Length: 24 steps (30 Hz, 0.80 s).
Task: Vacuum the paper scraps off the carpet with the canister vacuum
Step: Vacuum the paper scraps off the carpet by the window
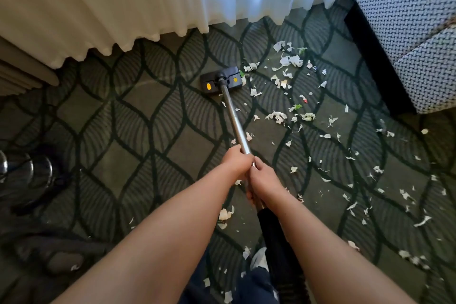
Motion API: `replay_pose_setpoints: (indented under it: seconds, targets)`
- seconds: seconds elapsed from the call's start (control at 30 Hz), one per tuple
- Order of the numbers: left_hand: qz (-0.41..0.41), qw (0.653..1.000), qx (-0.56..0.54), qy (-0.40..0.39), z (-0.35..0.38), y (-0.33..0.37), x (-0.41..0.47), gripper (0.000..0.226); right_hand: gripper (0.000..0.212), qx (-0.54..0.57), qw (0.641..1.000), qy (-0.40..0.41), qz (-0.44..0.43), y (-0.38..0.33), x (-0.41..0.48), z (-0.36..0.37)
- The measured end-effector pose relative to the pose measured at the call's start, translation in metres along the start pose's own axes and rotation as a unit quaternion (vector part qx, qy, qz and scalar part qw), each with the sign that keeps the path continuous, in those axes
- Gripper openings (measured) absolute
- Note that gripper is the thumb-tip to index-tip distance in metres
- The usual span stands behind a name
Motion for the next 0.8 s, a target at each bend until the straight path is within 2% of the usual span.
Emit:
replay_pose_setpoints:
  seconds: [0.23, 0.4, 0.43, 0.53, 0.67, 0.8]
  targets:
    - [-0.024, 0.998, -0.048, -0.03, 0.046, -0.014, -0.031, 0.014, 0.041, 0.027, 0.999, -0.012, 0.018, 0.039, -0.015, -0.024]
    - [-0.039, 0.997, -0.064, -0.012, 0.054, -0.022, -0.048, 0.012, 0.033, 0.042, 0.998, -0.028, 0.034, 0.056, -0.028, -0.025]
    - [-0.045, 0.997, -0.065, -0.011, 0.055, -0.025, -0.052, 0.015, 0.031, 0.044, 0.997, -0.032, 0.046, 0.061, -0.03, -0.024]
    - [-0.056, 0.997, -0.047, -0.009, 0.062, -0.036, -0.061, 0.048, 0.031, 0.029, 0.995, -0.033, 0.086, 0.084, -0.036, -0.023]
    - [-0.056, 0.998, -0.04, -0.013, 0.076, -0.056, -0.073, 0.05, 0.037, 0.037, 0.992, -0.027, 0.119, 0.118, -0.048, -0.021]
    - [-0.054, 0.998, -0.038, -0.011, 0.079, -0.074, -0.086, 0.049, 0.035, 0.041, 0.992, -0.024, 0.118, 0.132, -0.062, -0.014]
Point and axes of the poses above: each hand's wrist, its own x-axis towards the middle knuckle, its own z-axis out of the palm, y = z × x, the point moved 9 cm from there along x, towards the middle knuckle, and after that the axes turned 2 degrees about z, right-handed, at the moved point
